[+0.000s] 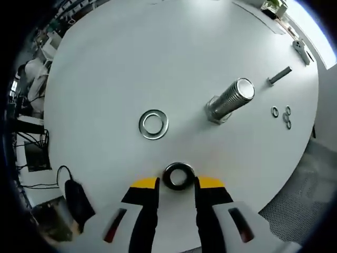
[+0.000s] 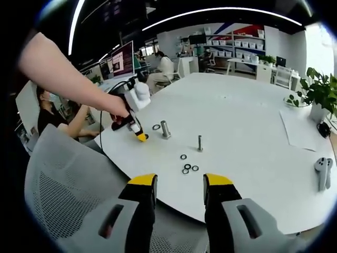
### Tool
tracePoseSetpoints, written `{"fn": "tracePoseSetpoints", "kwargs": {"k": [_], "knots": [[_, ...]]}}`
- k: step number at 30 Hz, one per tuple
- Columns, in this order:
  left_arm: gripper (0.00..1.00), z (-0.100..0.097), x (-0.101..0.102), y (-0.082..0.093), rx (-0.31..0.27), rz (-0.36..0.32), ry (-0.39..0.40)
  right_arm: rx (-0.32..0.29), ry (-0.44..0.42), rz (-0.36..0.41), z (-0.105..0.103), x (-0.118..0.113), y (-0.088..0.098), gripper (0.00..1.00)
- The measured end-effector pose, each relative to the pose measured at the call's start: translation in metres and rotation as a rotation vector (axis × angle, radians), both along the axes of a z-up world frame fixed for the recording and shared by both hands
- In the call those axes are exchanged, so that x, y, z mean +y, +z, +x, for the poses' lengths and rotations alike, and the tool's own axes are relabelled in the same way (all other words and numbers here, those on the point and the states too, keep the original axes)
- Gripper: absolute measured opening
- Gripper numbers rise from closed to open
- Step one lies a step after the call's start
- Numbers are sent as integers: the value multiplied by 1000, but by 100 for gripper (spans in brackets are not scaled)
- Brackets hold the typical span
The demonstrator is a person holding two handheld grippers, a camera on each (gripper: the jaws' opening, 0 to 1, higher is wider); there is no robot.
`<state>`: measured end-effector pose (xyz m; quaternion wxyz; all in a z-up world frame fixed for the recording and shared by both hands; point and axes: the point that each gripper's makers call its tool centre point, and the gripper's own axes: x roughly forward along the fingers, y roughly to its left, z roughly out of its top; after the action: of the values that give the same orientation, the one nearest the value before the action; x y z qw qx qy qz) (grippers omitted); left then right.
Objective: Place the washer onto the threaded stud by aligning its center hole with the stud, sliding it down to the base, and recovering from edge contact or off-axis alignment until the washer reaches the visible bottom stop.
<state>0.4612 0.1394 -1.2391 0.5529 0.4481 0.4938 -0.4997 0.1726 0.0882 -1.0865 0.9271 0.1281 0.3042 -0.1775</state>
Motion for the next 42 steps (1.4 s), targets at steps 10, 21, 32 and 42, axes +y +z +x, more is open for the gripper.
{"fn": "tracePoseSetpoints", "kwargs": {"k": [10,21,32,42], "knots": [[22,-6,4,6,23,34,65,2,-7,-6,-1,0,2,36],[22,0,1,2,21,69,59,5,1,-4,0,1,0,35],[29,-1,-2,-2,20,120,-19,7,7,-2,2,-1,-2,35],[22,0,0,0,15,79,41,4,7,-2,1,-1,-2,35]]}}
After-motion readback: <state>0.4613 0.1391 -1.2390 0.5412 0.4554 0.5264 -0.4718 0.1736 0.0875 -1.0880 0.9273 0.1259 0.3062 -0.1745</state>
